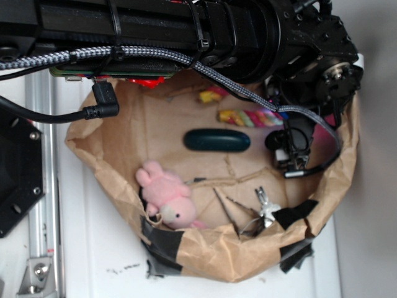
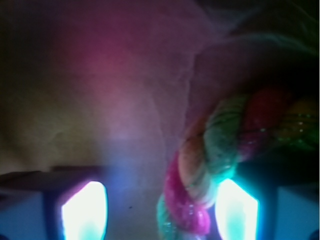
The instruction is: Grab the multicolored rope.
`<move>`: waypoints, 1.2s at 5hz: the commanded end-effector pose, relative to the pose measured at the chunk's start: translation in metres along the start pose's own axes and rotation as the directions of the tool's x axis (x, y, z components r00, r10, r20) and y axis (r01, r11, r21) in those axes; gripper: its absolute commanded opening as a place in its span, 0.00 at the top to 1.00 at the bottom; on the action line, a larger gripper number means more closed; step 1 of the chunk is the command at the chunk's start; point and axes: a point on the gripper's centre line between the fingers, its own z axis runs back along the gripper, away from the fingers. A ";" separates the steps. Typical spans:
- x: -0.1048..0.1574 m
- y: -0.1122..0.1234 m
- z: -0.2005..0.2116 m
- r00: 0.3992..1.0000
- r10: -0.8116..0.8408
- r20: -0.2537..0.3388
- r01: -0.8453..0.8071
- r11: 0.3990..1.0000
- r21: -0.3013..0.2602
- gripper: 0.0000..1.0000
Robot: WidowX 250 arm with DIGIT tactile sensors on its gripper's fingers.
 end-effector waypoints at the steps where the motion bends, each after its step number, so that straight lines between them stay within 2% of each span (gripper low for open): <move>1: -0.018 0.002 -0.015 1.000 0.004 -0.023 -0.004 1.000 -0.013 1.00; 2: -0.024 0.002 -0.006 1.000 0.005 -0.023 -0.005 1.000 -0.014 1.00; 3: -0.033 0.002 0.007 1.000 0.001 -0.011 -0.001 1.000 0.022 1.00; 4: -0.036 0.004 0.008 0.998 0.021 -0.066 -0.018 0.999 0.050 1.00; 5: -0.047 -0.003 0.039 0.986 0.147 -0.073 -0.144 0.988 0.050 1.00; 6: -0.072 -0.015 0.089 0.990 0.119 -0.071 -0.107 0.983 0.151 1.00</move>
